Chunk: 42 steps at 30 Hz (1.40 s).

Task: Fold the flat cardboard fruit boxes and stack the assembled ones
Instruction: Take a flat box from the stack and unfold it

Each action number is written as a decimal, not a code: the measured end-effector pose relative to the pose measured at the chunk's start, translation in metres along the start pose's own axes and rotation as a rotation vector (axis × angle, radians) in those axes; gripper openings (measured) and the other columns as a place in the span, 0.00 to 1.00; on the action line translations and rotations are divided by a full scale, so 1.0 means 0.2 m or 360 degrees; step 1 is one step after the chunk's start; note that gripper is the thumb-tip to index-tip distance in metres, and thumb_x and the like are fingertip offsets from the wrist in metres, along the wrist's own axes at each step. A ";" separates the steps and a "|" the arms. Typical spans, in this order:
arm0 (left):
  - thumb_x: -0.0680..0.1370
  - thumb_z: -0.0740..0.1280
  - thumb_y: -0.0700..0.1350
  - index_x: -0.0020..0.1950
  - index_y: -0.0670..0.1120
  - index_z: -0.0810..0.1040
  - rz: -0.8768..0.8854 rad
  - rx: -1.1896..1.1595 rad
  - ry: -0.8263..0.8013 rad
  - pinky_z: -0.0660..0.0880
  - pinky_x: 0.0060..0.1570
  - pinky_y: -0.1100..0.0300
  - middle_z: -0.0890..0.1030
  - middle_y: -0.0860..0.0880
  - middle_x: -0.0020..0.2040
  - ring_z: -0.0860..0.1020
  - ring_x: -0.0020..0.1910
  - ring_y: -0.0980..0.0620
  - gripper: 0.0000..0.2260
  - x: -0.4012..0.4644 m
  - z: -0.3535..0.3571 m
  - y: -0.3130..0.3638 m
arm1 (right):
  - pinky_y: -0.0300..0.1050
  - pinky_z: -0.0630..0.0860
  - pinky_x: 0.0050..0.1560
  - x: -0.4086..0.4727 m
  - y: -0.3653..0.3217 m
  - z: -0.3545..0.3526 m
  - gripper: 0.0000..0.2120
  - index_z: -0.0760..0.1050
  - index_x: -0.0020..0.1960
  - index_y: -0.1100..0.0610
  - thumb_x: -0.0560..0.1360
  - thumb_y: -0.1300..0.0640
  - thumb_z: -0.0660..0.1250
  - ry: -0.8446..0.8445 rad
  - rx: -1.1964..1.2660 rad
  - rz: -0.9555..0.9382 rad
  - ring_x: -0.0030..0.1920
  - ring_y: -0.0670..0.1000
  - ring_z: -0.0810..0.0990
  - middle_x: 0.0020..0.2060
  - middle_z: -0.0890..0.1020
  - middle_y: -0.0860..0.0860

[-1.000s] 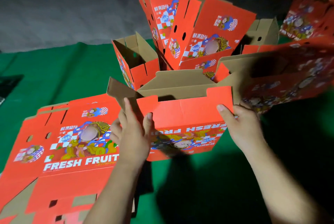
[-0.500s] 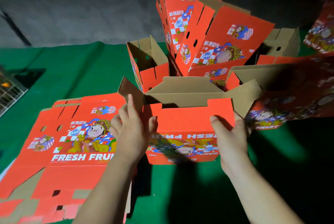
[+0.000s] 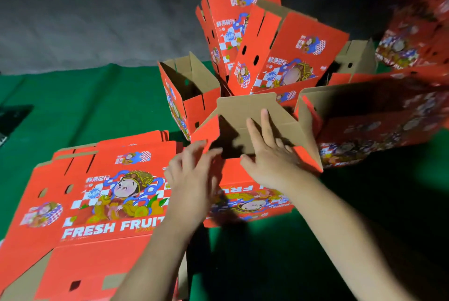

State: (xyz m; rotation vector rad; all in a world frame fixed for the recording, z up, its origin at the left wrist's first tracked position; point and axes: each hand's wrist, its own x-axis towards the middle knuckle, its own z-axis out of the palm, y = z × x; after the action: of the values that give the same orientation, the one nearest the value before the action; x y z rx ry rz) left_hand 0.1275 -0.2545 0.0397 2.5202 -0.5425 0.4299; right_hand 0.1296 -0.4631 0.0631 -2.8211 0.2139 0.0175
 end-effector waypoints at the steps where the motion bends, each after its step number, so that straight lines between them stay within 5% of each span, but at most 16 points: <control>1: 0.72 0.69 0.36 0.70 0.58 0.72 0.0059 -0.0088 -0.0031 0.65 0.61 0.48 0.70 0.55 0.70 0.67 0.64 0.44 0.29 -0.01 0.00 -0.01 | 0.62 0.63 0.72 0.01 0.00 0.01 0.41 0.29 0.79 0.37 0.79 0.38 0.54 -0.0073 -0.0013 0.0009 0.75 0.60 0.66 0.72 0.18 0.41; 3: 0.76 0.67 0.39 0.67 0.60 0.68 0.0017 -0.0338 -0.0139 0.66 0.61 0.52 0.73 0.59 0.60 0.68 0.62 0.46 0.24 0.00 -0.01 0.00 | 0.61 0.62 0.73 0.01 0.01 0.02 0.40 0.29 0.79 0.36 0.78 0.37 0.53 -0.0109 -0.0011 0.0039 0.75 0.60 0.65 0.72 0.18 0.41; 5: 0.79 0.64 0.54 0.73 0.62 0.65 0.0004 -0.0295 -0.0229 0.66 0.60 0.53 0.74 0.60 0.55 0.66 0.57 0.49 0.22 0.05 -0.02 -0.01 | 0.60 0.62 0.72 -0.04 0.00 0.02 0.39 0.40 0.82 0.40 0.78 0.38 0.57 0.0147 -0.0028 -0.0025 0.75 0.60 0.63 0.79 0.27 0.44; 7: 0.79 0.52 0.65 0.78 0.62 0.63 0.0048 0.0046 -0.0302 0.66 0.58 0.50 0.76 0.59 0.63 0.67 0.54 0.47 0.27 0.13 -0.01 -0.03 | 0.62 0.66 0.67 -0.10 -0.02 0.02 0.40 0.54 0.82 0.43 0.74 0.43 0.67 0.0660 0.0028 -0.0034 0.72 0.62 0.66 0.83 0.49 0.52; 9: 0.81 0.46 0.67 0.81 0.60 0.60 -0.0024 0.0258 -0.0320 0.67 0.58 0.49 0.74 0.55 0.69 0.71 0.58 0.42 0.29 0.22 0.00 -0.02 | 0.62 0.70 0.60 -0.14 -0.01 0.02 0.42 0.58 0.81 0.47 0.70 0.45 0.69 0.1009 0.0146 0.0233 0.63 0.65 0.74 0.74 0.70 0.59; 14: 0.81 0.55 0.66 0.84 0.56 0.47 -0.0029 0.0560 -0.0315 0.70 0.58 0.48 0.76 0.47 0.68 0.73 0.63 0.40 0.35 0.33 0.08 0.03 | 0.62 0.73 0.62 -0.12 0.11 -0.02 0.43 0.57 0.81 0.53 0.71 0.41 0.66 0.0785 0.0079 0.0614 0.59 0.70 0.77 0.56 0.80 0.67; 16: 0.80 0.58 0.66 0.85 0.54 0.43 -0.0126 0.0514 -0.0269 0.71 0.58 0.47 0.75 0.45 0.68 0.74 0.62 0.39 0.40 0.34 0.10 0.02 | 0.61 0.73 0.63 -0.11 0.14 -0.02 0.37 0.67 0.75 0.59 0.71 0.38 0.57 0.0695 0.0089 0.0672 0.62 0.69 0.76 0.58 0.79 0.67; 20: 0.78 0.62 0.69 0.85 0.50 0.43 -0.0316 0.0312 -0.0190 0.67 0.61 0.45 0.69 0.41 0.66 0.69 0.60 0.38 0.45 0.36 0.11 -0.03 | 0.57 0.63 0.74 -0.15 0.16 0.06 0.36 0.59 0.81 0.56 0.76 0.52 0.67 0.0813 0.0335 0.0344 0.73 0.60 0.68 0.73 0.72 0.56; 24: 0.78 0.55 0.71 0.84 0.56 0.51 -0.0400 0.0087 -0.0152 0.60 0.68 0.46 0.65 0.42 0.70 0.64 0.65 0.40 0.39 0.37 0.12 0.00 | 0.56 0.64 0.74 -0.15 0.24 0.04 0.35 0.63 0.80 0.53 0.76 0.54 0.70 0.0861 0.0389 0.0218 0.73 0.57 0.68 0.74 0.71 0.52; 31: 0.72 0.48 0.80 0.79 0.62 0.28 -0.0545 0.0478 -0.0555 0.61 0.68 0.45 0.58 0.42 0.70 0.62 0.67 0.38 0.46 0.46 0.12 0.00 | 0.58 0.68 0.71 -0.21 0.24 0.10 0.25 0.73 0.75 0.54 0.78 0.54 0.64 0.0993 0.0277 0.0137 0.71 0.58 0.71 0.74 0.73 0.52; 34: 0.73 0.50 0.79 0.82 0.62 0.46 -0.0474 0.0362 -0.0364 0.62 0.66 0.45 0.61 0.44 0.66 0.64 0.65 0.39 0.42 0.44 0.12 0.01 | 0.58 0.68 0.70 -0.22 0.26 0.09 0.20 0.79 0.70 0.53 0.80 0.50 0.63 0.0880 0.0192 0.0165 0.70 0.57 0.70 0.72 0.75 0.51; 36: 0.73 0.48 0.79 0.68 0.60 0.72 -0.0496 -0.0081 -0.0102 0.60 0.63 0.47 0.66 0.48 0.62 0.65 0.64 0.40 0.34 0.41 0.11 -0.01 | 0.55 0.68 0.68 -0.19 0.26 0.04 0.20 0.83 0.62 0.52 0.82 0.42 0.59 0.0788 0.0229 0.0244 0.65 0.58 0.71 0.66 0.78 0.50; 37: 0.73 0.46 0.79 0.56 0.57 0.76 -0.0517 -0.0296 -0.0039 0.59 0.62 0.50 0.68 0.52 0.60 0.65 0.63 0.41 0.33 0.40 0.11 -0.02 | 0.54 0.68 0.65 -0.17 0.26 0.00 0.25 0.82 0.56 0.53 0.81 0.38 0.54 0.0776 0.0289 0.0282 0.61 0.59 0.72 0.61 0.79 0.50; 39: 0.72 0.54 0.79 0.46 0.55 0.75 -0.0442 -0.0401 -0.0063 0.58 0.60 0.52 0.70 0.57 0.58 0.64 0.63 0.45 0.29 0.37 0.10 -0.03 | 0.54 0.67 0.61 -0.11 0.26 -0.07 0.30 0.77 0.55 0.52 0.78 0.30 0.48 0.0736 0.0551 0.0372 0.60 0.63 0.73 0.57 0.78 0.54; 42: 0.67 0.70 0.75 0.62 0.61 0.76 -0.0341 -0.0148 -0.0219 0.61 0.66 0.48 0.69 0.55 0.67 0.63 0.69 0.42 0.29 0.37 0.09 -0.04 | 0.60 0.65 0.70 -0.03 0.30 -0.13 0.38 0.59 0.74 0.35 0.69 0.23 0.62 0.0264 0.0617 0.0380 0.75 0.62 0.62 0.76 0.61 0.50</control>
State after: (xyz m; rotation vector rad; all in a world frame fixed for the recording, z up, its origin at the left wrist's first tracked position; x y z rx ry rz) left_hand 0.1982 -0.2806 0.0509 2.4958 -0.3292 0.1487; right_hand 0.1144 -0.5254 0.0691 -2.3975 0.5299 -0.1852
